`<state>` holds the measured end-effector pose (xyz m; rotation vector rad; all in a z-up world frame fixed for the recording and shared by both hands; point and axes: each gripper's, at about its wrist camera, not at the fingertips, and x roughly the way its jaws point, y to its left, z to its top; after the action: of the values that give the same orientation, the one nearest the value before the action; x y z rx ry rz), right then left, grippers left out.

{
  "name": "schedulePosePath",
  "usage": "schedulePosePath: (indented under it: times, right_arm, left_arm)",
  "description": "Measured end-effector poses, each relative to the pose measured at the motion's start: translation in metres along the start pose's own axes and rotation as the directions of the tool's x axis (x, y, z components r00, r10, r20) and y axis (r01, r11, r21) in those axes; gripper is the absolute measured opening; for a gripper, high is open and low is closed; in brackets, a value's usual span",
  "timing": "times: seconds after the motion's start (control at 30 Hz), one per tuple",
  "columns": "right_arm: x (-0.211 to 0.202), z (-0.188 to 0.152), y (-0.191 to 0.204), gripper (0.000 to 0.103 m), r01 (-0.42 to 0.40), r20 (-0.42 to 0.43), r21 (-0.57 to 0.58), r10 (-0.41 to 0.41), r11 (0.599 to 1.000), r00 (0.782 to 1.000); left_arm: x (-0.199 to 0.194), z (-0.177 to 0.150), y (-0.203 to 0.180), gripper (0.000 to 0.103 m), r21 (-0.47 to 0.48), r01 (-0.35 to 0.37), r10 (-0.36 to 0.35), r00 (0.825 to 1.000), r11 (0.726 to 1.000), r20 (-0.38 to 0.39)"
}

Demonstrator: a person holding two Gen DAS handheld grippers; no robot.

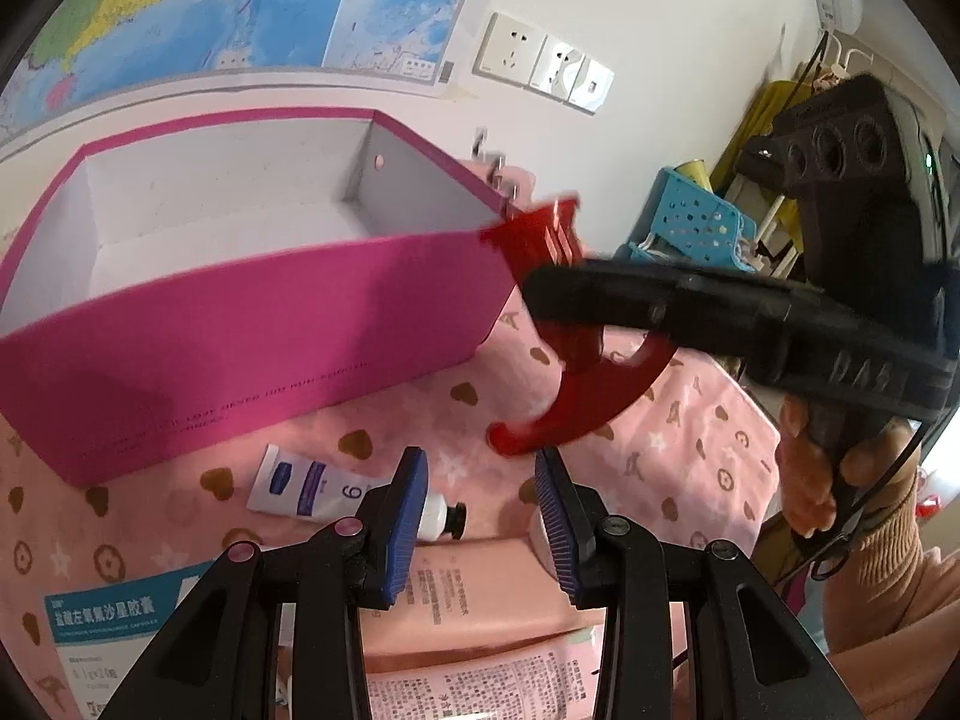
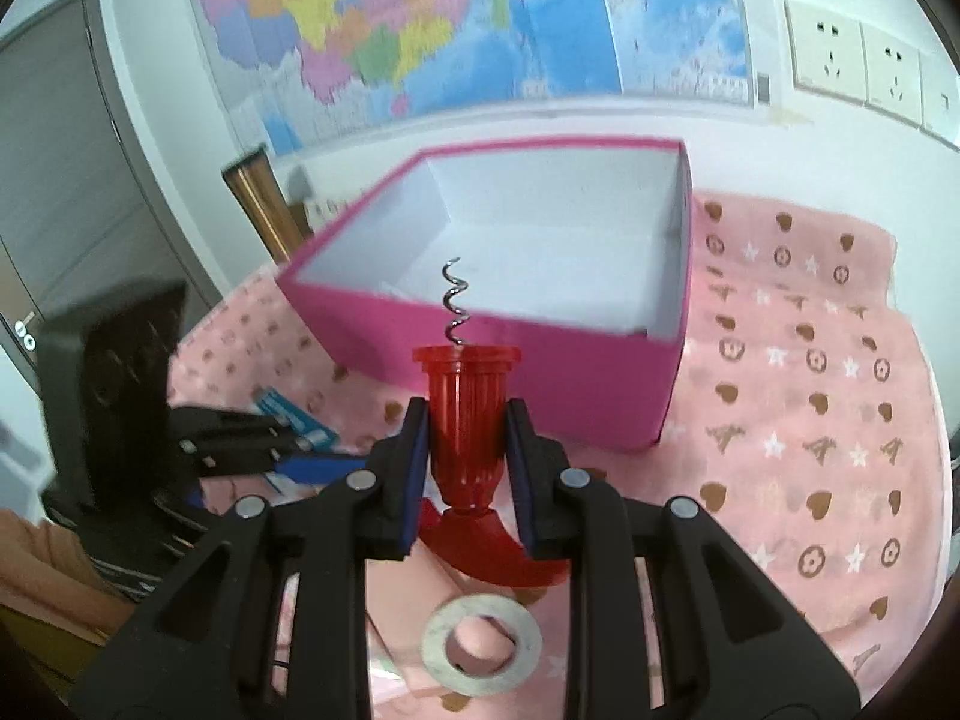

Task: Organize rigid objects
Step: 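Carry the red corkscrew into the pink box and open the right tool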

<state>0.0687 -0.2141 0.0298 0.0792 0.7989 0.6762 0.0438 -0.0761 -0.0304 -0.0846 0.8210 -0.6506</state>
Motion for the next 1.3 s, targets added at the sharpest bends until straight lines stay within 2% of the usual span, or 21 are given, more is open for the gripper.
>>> schedulePosePath:
  times: [0.23,0.4,0.5,0.63,0.83,1.0,1.07,1.3]
  right_arm:
    - [-0.006,0.030,0.001,0.027,-0.056,0.077,0.049,0.053,0.997,0.996]
    - [0.003,0.047,-0.001,0.027,-0.071,0.085,0.057,0.066,0.996,0.994]
    - [0.007,0.060,-0.001,0.027,-0.052,0.095,0.034,0.048,0.998,0.994]
    - [0.015,0.081,-0.008,0.027,-0.034,0.089,0.012,0.033,0.999,0.995]
    - [0.033,0.097,-0.022,0.027,0.009,0.055,-0.016,-0.008,1.000,0.998]
    - [0.054,0.103,-0.026,0.027,0.037,0.002,-0.066,-0.037,0.997,0.999]
    - [0.063,0.103,-0.028,0.027,0.043,-0.026,-0.083,-0.046,0.996,0.999]
    - [0.092,0.097,-0.046,0.028,0.064,-0.120,-0.045,-0.070,0.997,0.990]
  left_arm:
    - [-0.008,0.014,0.001,0.040,0.001,0.011,-0.011,0.999,1.000,0.042]
    - [-0.017,0.037,0.000,0.040,0.031,-0.001,-0.002,0.996,1.000,0.094]
    - [-0.017,0.051,0.002,0.040,0.044,-0.027,0.022,0.994,0.999,0.108]
    - [-0.011,0.067,0.008,0.038,0.034,-0.025,0.021,0.994,0.999,0.108]
    - [0.006,0.087,0.020,0.037,0.022,-0.039,0.037,0.996,0.999,0.086]
    - [0.020,0.088,0.027,0.037,0.012,-0.041,0.040,0.998,0.999,0.048]
    - [0.023,0.086,0.028,0.037,0.016,-0.062,0.061,0.997,0.998,0.040]
    - [0.022,0.089,0.037,0.039,0.015,-0.082,0.082,0.996,0.996,0.038]
